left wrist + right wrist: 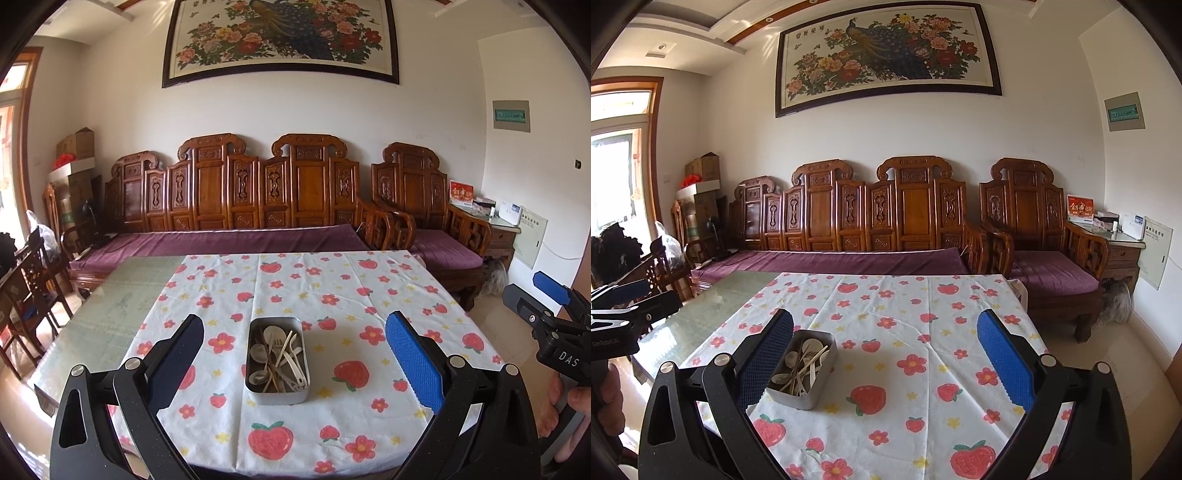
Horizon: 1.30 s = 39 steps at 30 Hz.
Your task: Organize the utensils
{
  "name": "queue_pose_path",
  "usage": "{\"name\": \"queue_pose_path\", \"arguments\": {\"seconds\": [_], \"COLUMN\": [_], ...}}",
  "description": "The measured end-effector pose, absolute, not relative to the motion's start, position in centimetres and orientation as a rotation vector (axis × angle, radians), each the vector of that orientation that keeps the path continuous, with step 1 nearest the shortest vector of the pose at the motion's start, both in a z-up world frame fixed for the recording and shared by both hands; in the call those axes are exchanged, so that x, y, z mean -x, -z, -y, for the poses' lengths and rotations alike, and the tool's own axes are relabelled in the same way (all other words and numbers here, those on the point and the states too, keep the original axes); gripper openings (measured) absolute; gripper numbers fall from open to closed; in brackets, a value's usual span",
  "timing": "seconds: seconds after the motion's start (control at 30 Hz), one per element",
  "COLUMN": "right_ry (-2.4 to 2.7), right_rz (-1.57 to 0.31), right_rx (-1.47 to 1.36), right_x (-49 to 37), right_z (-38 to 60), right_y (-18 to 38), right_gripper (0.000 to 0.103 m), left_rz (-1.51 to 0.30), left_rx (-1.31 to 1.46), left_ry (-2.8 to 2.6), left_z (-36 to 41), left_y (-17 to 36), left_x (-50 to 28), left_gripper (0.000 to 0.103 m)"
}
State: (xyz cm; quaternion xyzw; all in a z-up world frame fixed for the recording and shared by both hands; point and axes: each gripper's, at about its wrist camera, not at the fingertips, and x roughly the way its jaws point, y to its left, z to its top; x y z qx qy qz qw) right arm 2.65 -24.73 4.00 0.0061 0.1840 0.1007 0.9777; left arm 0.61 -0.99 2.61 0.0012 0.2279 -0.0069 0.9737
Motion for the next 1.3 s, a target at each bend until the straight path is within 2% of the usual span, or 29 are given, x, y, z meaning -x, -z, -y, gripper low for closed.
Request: {"name": "queue_pose_path", "arguments": {"seconds": [1.3], "right_ry": [-0.211], "right_rz": [-0.379], "right_rx": [-0.019], "right_x": [-2.8], "right_z": [24.1], "right_y": [-2.8], "right_gripper": [0.1], "left_rz": [-0.456], "left_rx": [-0.012], "left_ry": [0.012], "left_z": [1.1], "left_y": [-2.4], "left_x": [-0.7], "left_gripper": [0.095]}}
